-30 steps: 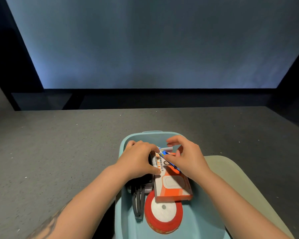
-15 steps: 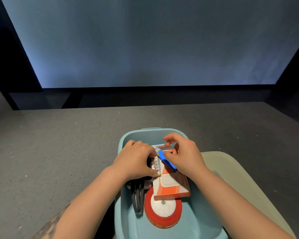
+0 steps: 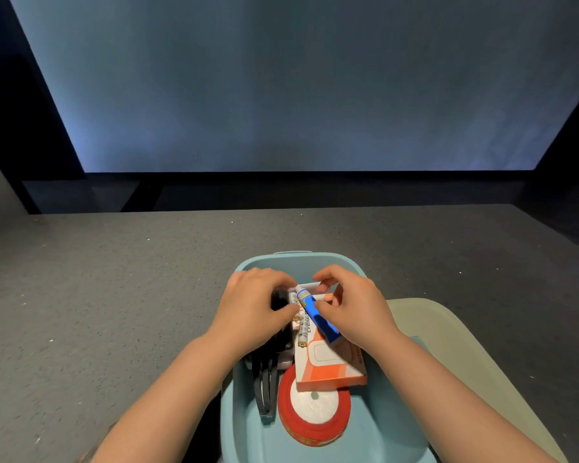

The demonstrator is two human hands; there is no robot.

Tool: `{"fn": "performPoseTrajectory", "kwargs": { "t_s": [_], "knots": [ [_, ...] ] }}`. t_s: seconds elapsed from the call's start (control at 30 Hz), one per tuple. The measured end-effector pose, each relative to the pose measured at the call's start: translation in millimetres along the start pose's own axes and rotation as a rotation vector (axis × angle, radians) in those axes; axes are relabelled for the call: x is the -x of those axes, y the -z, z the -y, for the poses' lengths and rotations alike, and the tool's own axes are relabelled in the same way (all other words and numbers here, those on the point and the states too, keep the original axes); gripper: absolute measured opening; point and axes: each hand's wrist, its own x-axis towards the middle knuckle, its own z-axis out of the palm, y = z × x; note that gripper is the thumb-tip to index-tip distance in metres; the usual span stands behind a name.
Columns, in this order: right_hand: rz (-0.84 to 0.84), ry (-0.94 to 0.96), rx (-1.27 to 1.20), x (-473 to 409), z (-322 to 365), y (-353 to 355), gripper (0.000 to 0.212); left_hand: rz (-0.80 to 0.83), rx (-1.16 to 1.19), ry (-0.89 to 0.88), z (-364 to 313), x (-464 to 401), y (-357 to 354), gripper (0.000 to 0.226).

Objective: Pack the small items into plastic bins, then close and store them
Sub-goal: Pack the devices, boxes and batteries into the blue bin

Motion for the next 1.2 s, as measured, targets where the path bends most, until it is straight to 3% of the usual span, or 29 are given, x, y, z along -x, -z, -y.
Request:
{"fn": "performPoseTrajectory", "kwargs": {
  "t_s": [0.1, 0.33, 0.5, 0.67, 0.87, 1.07, 1.2],
  "knots": [
    [0.027, -0.013, 0.039, 0, 7, 0, 0.028, -0.203, 0.187, 0.148, 17, 25, 21, 0.019],
    [0.104, 0.217, 0.025, 12, 117, -33, 0.028, -0.380, 0.122, 0.376, 78, 86, 92, 0.016],
    [0.260, 0.337, -0.056, 44, 194, -95, 0.026, -0.316, 0.073, 0.558, 129, 155, 122, 0.019],
    [0.396, 0.289, -0.082, 53, 243, -166, 0.026, -0.268, 0.057, 0.747, 194, 221, 153, 0.021],
    [0.439, 0.267, -0.122, 19, 309, -256, 0.031, -0.305, 0.012, 0.876, 268, 266, 194, 0.027],
    [0.445, 0.376, -0.056, -29, 373, -338, 0.040, -0.256, 0.008, 0.814, 330, 257, 206, 0.035],
    [0.460, 0.330, 0.100, -55, 393, -371, 0.048, -0.196, -0.028, 0.751, 356, 239, 196, 0.037]
  ]
}}
